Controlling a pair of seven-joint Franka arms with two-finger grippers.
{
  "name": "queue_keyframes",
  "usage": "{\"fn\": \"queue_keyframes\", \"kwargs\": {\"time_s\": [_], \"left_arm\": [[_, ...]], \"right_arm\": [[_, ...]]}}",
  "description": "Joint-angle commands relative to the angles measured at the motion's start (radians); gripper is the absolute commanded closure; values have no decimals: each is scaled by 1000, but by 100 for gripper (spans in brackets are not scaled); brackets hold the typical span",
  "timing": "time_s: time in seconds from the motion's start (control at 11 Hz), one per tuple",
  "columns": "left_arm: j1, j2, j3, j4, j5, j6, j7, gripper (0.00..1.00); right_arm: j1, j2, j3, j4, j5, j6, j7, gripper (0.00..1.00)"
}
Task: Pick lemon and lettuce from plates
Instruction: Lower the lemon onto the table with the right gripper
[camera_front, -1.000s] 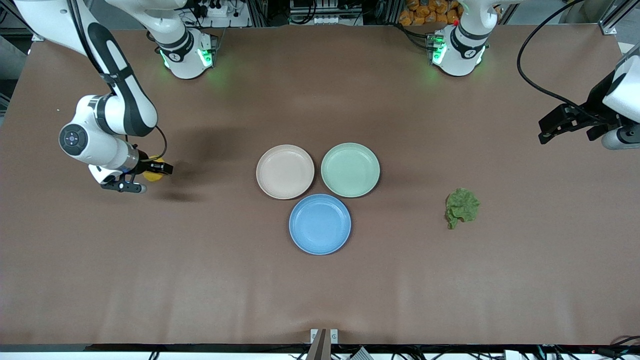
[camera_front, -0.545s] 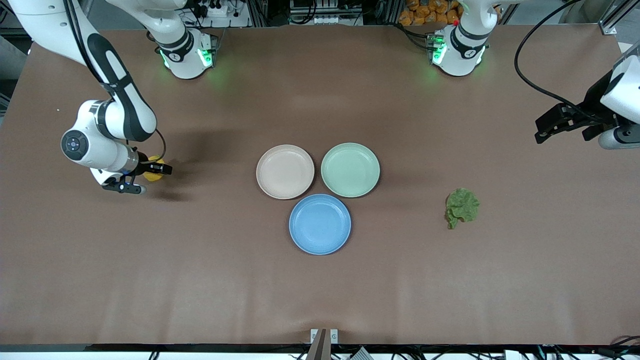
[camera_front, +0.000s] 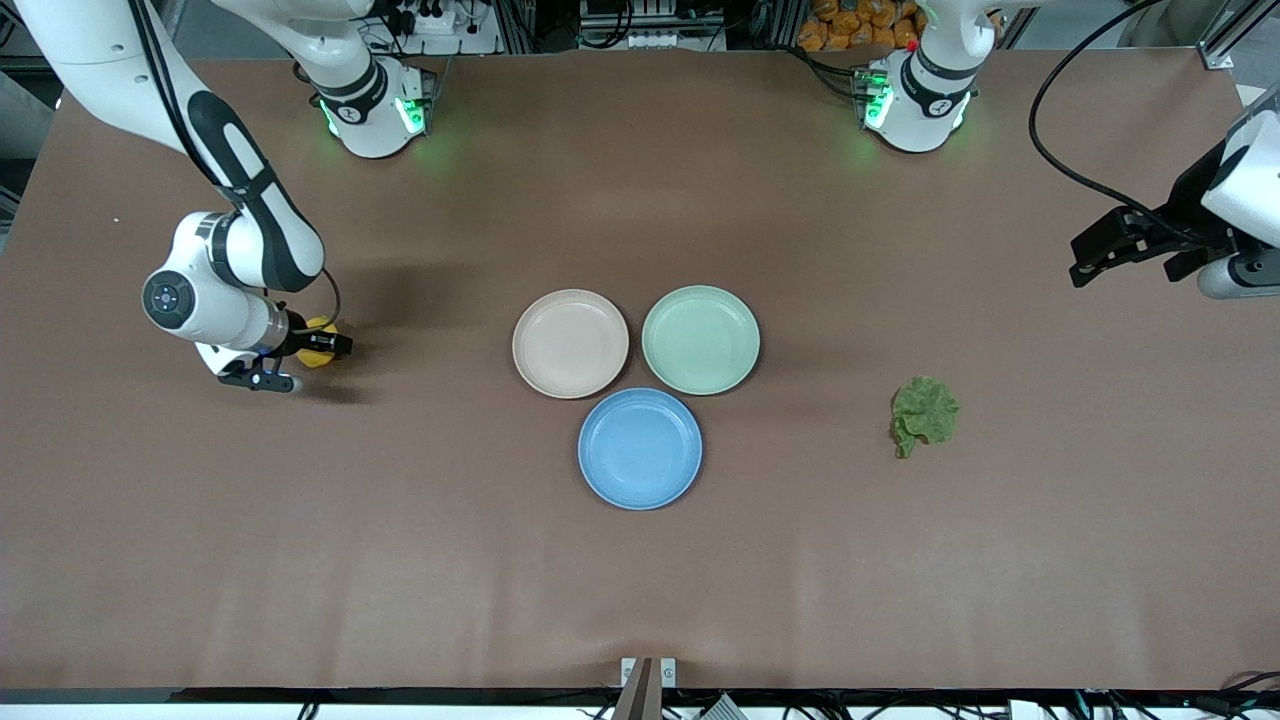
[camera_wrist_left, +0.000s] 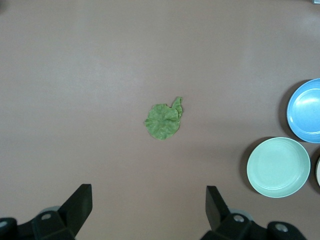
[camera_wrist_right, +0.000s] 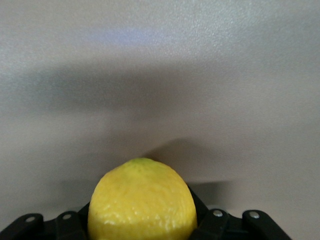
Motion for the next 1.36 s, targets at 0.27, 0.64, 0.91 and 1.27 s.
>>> {"fn": "queue_keyframes", "kwargs": {"time_s": [0.27,0.64,0.91,1.27], "left_arm": [[0,-11,4,-10,-11,-6,29,0],[-2,-8,3,-11,-8,-6,48,0],[-3,-10,3,-11,-8,-6,41,0],[3,-10,6,-10,-5,-6,41,0]], "right_arm": [[-49,18,12,31,14,-28,-66,0],[-46,-7,12,193,16,-323,-55,0],[-45,-10,12,333,28,-506,-55,0],[-40,-13,10,547,21,-739,-58,0]]}}
